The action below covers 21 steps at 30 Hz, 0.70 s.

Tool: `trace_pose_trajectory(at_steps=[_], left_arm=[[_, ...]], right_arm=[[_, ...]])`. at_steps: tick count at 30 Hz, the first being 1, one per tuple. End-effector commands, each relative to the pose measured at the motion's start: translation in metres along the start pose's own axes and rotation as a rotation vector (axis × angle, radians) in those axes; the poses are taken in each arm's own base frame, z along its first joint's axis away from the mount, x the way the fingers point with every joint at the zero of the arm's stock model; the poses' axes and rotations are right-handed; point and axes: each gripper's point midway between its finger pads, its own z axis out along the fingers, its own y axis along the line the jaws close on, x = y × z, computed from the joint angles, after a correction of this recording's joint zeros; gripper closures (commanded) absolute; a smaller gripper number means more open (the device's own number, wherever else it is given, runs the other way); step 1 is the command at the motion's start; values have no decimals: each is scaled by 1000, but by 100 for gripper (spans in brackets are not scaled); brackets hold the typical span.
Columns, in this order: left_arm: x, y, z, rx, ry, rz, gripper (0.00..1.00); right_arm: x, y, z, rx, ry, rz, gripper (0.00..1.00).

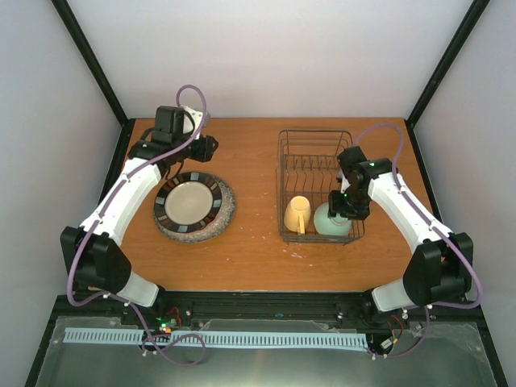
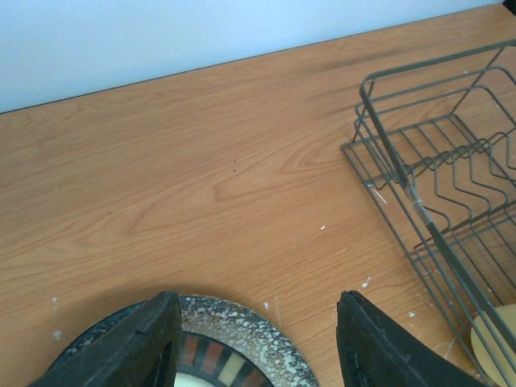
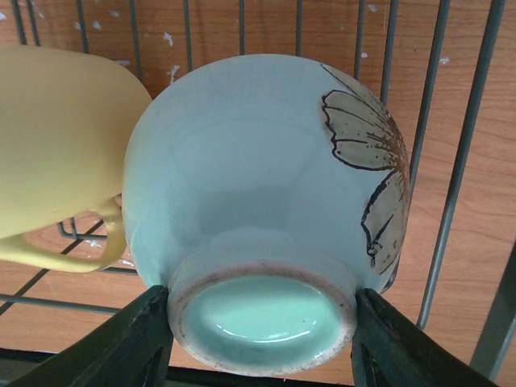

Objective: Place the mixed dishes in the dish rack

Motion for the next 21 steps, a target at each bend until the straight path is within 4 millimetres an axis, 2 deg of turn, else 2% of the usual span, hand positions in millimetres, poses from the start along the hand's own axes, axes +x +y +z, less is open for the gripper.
trace_pose_trajectory(at_steps=[1,10,16,21], left_arm=[[2,13,-11,-57,-5,-2,46],[23,34,-6,-97,45,-65,33],[46,60,-4,-211,109,-126,30],[48,61,-8,-219,100,-132,30]], right_arm=[[-3,-4,9,44,-12,0,97],[1,0,37,36,35,-14,97],[-1,4,47,52,47,-39,97],[-5,6,49,60,32,-45,97]])
